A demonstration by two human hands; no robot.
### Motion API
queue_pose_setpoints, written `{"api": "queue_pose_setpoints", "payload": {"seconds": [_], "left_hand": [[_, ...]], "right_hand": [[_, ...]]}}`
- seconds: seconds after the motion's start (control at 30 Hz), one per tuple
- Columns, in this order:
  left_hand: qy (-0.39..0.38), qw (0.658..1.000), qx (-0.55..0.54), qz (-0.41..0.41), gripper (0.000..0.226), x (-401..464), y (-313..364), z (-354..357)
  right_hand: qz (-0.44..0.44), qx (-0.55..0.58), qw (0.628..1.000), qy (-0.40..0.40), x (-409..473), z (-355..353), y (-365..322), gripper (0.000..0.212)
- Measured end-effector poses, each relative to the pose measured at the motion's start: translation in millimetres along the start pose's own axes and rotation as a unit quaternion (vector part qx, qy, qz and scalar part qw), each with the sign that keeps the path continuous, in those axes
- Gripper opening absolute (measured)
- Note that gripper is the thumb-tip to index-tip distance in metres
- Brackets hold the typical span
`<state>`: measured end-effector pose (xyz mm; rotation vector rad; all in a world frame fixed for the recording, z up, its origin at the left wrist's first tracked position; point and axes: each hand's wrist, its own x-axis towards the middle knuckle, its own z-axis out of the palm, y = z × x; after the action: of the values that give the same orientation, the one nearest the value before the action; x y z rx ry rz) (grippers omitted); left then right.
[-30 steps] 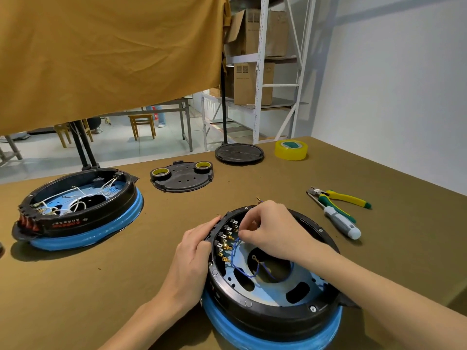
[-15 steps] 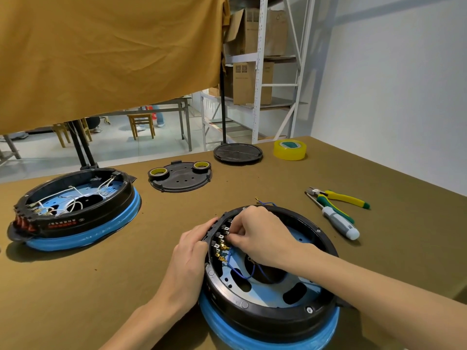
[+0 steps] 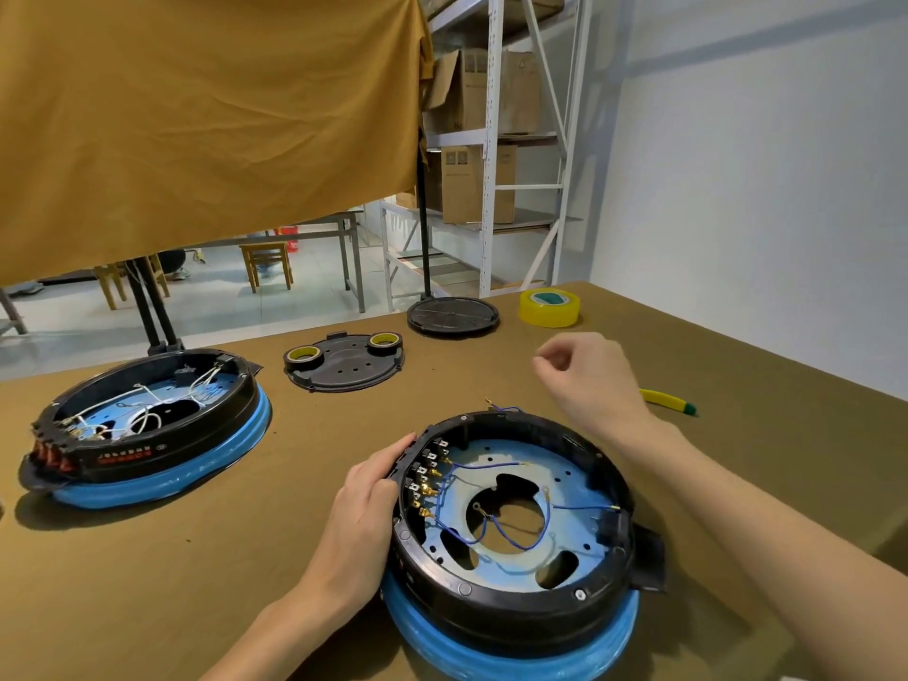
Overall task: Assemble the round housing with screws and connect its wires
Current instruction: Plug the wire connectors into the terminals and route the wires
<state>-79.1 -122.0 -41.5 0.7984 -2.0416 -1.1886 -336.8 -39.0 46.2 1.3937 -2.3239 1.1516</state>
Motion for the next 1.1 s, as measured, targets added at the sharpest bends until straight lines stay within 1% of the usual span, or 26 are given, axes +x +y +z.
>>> {"api": "queue_pose_setpoints", "payload": {"seconds": [0.07,0.13,0.17,0.23,0.33,0.4,0.47,0.53,0.6,0.77,0.83,0.9,0.97,1.1], "left_hand": [[0.002,1.0,0.0,0.001,0.067,0,0,0],[0.002,1.0,-0.002,0.002,0.069,0,1,0],[0.002,1.0,-0.003,0.003,0.067,0,1,0],[0.003,1.0,-0.01,0.004,0.062,0,1,0],[0.005,1.0,-0.015,0.006,0.061,0,1,1],[0.003,1.0,-0.014,0.006,0.061,-1,1,1],[0.001,1.0,-0.014,0.006,0.062,0,1,1],[0.002,1.0,-0.01,0.004,0.064,0,1,0],[0.002,1.0,-0.01,0.002,0.063,2,0,0],[-0.003,1.0,-0.004,-0.001,0.062,1,0,0],[-0.003,1.0,-0.006,-0.002,0.064,1,1,-1],[-0.004,1.0,-0.006,-0.003,0.064,2,1,-1],[-0.002,1.0,-0.005,-0.002,0.061,1,1,-1],[-0.002,1.0,0.005,0.0,0.06,0,1,-1]], "right_hand": [[0.088,-0.094,0.991,-0.024,13,-3,30,0.022],[0.155,-0.208,0.963,-0.078,16,0,54,0.031],[0.178,-0.253,0.945,-0.105,16,2,62,0.035],[0.203,-0.301,0.919,-0.152,12,9,73,0.039],[0.194,-0.337,0.904,-0.179,7,19,80,0.038],[0.167,-0.378,0.895,-0.17,4,22,81,0.036],[0.133,-0.438,0.875,-0.159,0,23,82,0.035],[0.111,-0.456,0.869,-0.158,-2,24,85,0.032],[0.103,-0.425,0.885,-0.162,-1,23,89,0.027],[0.096,-0.311,0.937,-0.124,5,12,89,0.022],[0.093,-0.252,0.96,-0.084,6,11,78,0.018],[0.087,-0.167,0.981,-0.046,9,10,61,0.017],[0.073,-0.106,0.99,-0.049,10,10,42,0.016],[0.032,-0.011,0.995,-0.093,2,13,6,0.014]]}}
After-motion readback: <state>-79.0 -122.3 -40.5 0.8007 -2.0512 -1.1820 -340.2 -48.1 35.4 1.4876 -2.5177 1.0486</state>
